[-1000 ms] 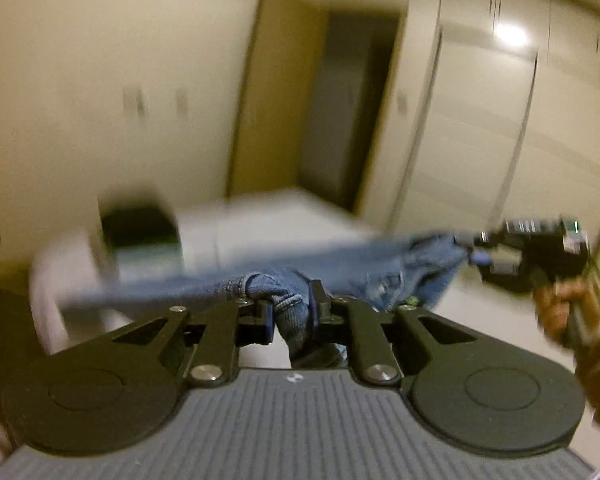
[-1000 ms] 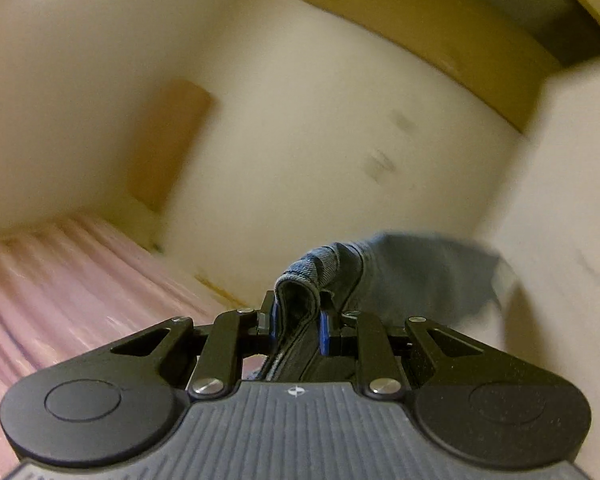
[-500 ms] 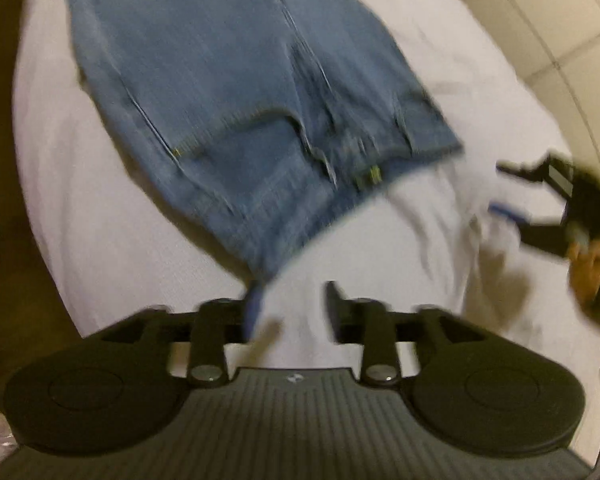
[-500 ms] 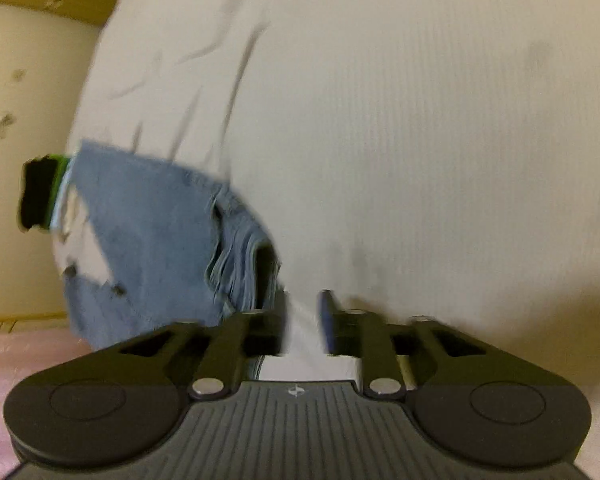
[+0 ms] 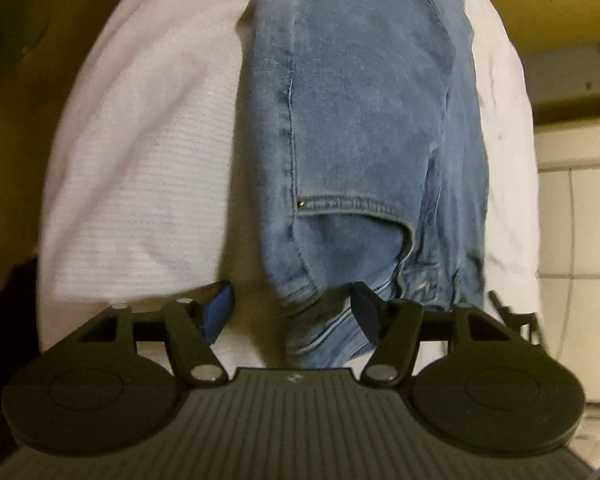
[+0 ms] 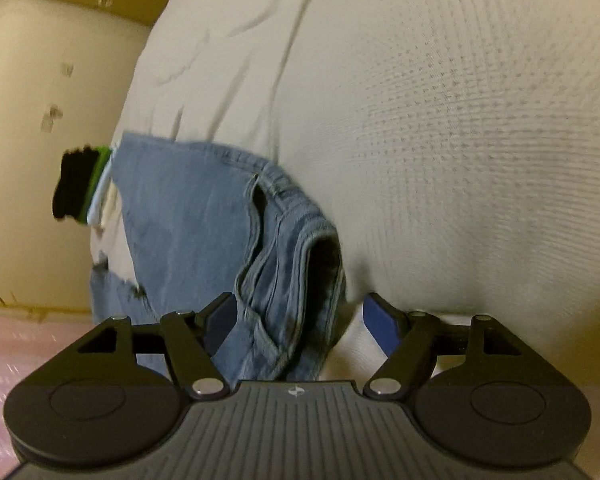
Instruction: Fold clothes
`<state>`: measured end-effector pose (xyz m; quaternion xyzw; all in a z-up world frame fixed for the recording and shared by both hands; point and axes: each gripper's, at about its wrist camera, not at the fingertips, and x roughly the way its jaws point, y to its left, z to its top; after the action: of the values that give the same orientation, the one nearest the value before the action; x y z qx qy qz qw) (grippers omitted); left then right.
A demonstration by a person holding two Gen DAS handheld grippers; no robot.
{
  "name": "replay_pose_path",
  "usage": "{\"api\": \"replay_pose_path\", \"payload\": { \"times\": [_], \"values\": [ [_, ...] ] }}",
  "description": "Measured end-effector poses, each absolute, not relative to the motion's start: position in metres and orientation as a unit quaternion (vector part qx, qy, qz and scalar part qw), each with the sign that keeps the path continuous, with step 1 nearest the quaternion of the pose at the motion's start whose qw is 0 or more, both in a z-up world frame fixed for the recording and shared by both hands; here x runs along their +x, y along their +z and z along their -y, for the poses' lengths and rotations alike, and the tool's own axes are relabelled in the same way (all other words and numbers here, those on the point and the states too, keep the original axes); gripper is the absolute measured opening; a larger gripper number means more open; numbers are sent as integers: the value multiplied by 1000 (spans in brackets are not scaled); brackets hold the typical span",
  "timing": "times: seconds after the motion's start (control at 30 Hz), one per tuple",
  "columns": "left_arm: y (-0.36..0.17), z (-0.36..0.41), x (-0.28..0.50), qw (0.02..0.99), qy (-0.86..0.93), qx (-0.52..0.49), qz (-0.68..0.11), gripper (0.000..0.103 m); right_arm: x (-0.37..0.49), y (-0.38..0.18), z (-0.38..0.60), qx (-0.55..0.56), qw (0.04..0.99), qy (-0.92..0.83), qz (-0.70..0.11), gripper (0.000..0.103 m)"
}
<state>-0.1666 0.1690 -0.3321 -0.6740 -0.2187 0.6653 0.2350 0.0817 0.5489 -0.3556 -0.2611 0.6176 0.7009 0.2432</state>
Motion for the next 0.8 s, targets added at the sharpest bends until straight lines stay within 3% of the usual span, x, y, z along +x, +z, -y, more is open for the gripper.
{"api": "replay_pose_path", "payload": {
  "times": [0.03,0.1,0.13,0.17,0.2,0.43,0.8],
  "values": [
    [-334,-173,-168,240,659,-678,220,32,77,-360,-550,-258,243,699,-621,74],
    [-337,-181,-172,246,651,-684,219,18,68,-368,-552,-251,242,696,-628,74],
    [-335,-184,-173,248,651,-685,214,11,63,-372,-554,-248,242,694,-632,65],
    [-332,-185,-174,252,651,-685,209,10,56,-372,-554,-255,243,696,-625,35],
    [-327,-187,-175,260,651,-684,204,7,49,-368,-555,-264,245,700,-616,18],
    [-292,-204,-151,341,659,-654,149,7,68,-298,-558,-252,244,739,-575,8],
    [-314,-229,-110,378,647,-661,42,7,130,-314,-554,-250,347,688,-587,6]
  ]
}}
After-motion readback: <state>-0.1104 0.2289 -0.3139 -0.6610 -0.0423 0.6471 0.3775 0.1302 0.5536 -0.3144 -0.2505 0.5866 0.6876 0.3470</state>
